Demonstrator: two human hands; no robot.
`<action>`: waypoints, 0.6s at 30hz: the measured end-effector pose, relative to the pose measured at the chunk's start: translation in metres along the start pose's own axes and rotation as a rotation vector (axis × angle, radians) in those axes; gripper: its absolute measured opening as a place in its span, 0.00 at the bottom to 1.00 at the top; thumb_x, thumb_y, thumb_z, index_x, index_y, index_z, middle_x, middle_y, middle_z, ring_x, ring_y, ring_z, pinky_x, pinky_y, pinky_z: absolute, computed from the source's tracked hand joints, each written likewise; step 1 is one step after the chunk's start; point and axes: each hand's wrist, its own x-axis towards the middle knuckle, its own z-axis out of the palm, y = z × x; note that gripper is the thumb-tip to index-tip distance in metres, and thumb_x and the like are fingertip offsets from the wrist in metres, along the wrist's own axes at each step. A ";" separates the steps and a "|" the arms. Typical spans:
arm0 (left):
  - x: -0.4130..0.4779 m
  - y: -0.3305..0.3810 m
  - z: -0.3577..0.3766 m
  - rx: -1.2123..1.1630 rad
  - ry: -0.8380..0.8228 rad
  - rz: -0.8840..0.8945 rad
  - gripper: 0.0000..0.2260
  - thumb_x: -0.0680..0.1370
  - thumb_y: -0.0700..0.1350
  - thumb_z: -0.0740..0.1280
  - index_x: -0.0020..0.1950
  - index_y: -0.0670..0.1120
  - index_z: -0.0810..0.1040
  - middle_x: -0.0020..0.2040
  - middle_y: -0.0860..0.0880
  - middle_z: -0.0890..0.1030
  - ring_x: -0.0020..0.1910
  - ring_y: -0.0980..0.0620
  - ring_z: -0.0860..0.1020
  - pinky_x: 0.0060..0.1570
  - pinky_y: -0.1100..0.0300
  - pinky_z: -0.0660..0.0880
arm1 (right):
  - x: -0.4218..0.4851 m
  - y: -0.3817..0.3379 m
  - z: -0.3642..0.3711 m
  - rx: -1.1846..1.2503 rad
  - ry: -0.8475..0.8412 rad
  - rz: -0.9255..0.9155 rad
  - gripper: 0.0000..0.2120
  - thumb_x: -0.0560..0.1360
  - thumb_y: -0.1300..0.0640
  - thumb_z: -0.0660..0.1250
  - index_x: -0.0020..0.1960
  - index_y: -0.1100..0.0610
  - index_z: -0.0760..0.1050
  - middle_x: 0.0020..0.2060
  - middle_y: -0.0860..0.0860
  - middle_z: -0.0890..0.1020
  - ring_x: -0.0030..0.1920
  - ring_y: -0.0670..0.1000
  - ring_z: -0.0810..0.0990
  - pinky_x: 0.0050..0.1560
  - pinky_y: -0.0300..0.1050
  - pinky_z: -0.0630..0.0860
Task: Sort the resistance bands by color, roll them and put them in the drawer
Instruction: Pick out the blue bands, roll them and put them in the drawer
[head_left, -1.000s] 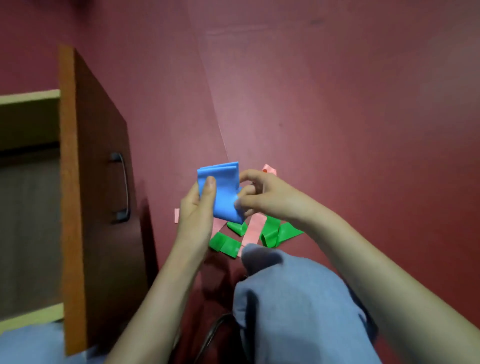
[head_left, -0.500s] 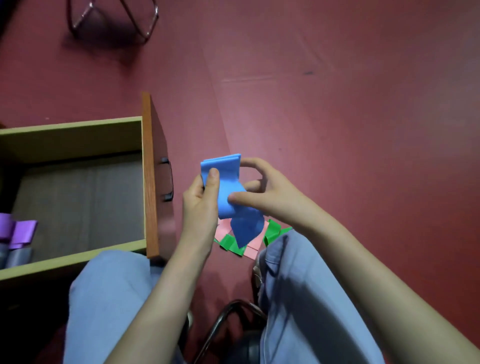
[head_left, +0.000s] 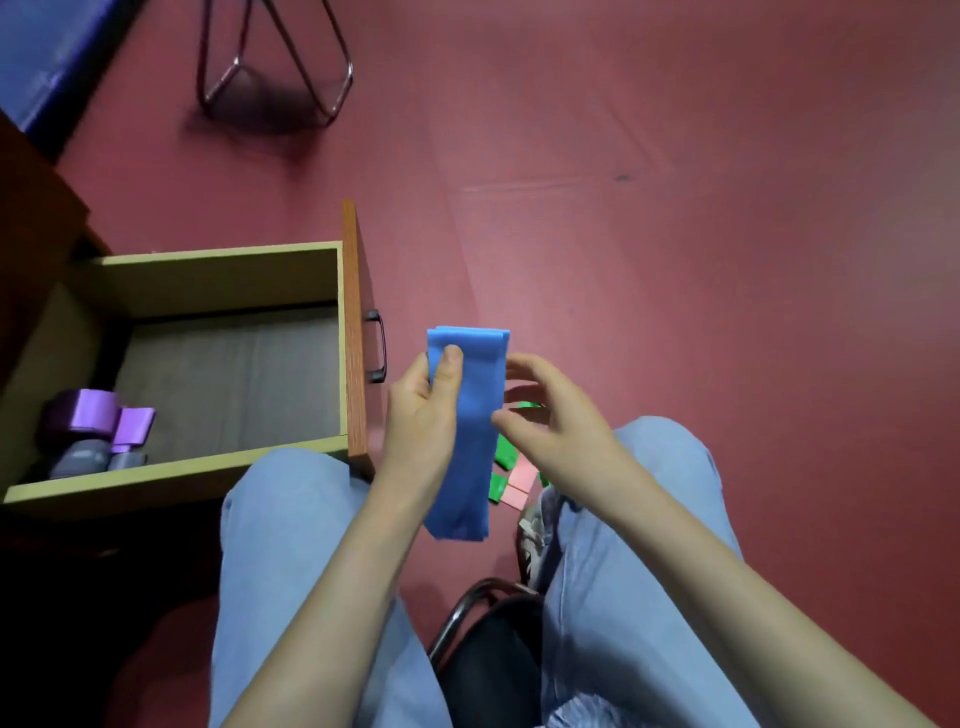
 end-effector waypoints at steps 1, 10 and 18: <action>-0.004 0.000 0.001 0.019 -0.008 0.020 0.11 0.79 0.45 0.57 0.37 0.49 0.71 0.32 0.50 0.72 0.32 0.56 0.70 0.31 0.66 0.67 | -0.003 -0.004 0.000 -0.004 0.010 -0.024 0.16 0.73 0.65 0.61 0.57 0.49 0.69 0.52 0.46 0.77 0.51 0.47 0.77 0.53 0.41 0.75; -0.028 0.006 -0.001 -0.003 0.006 0.164 0.11 0.79 0.42 0.58 0.39 0.52 0.74 0.29 0.59 0.78 0.30 0.63 0.73 0.34 0.69 0.71 | -0.022 -0.024 0.011 0.090 -0.006 -0.040 0.11 0.75 0.63 0.60 0.53 0.50 0.69 0.46 0.46 0.79 0.47 0.48 0.77 0.53 0.50 0.75; -0.038 0.016 -0.008 0.026 0.065 0.224 0.09 0.79 0.42 0.59 0.40 0.52 0.72 0.34 0.54 0.73 0.32 0.62 0.71 0.36 0.67 0.69 | -0.026 -0.046 0.000 0.131 0.012 -0.107 0.13 0.71 0.71 0.62 0.39 0.53 0.73 0.33 0.49 0.77 0.34 0.44 0.77 0.32 0.39 0.78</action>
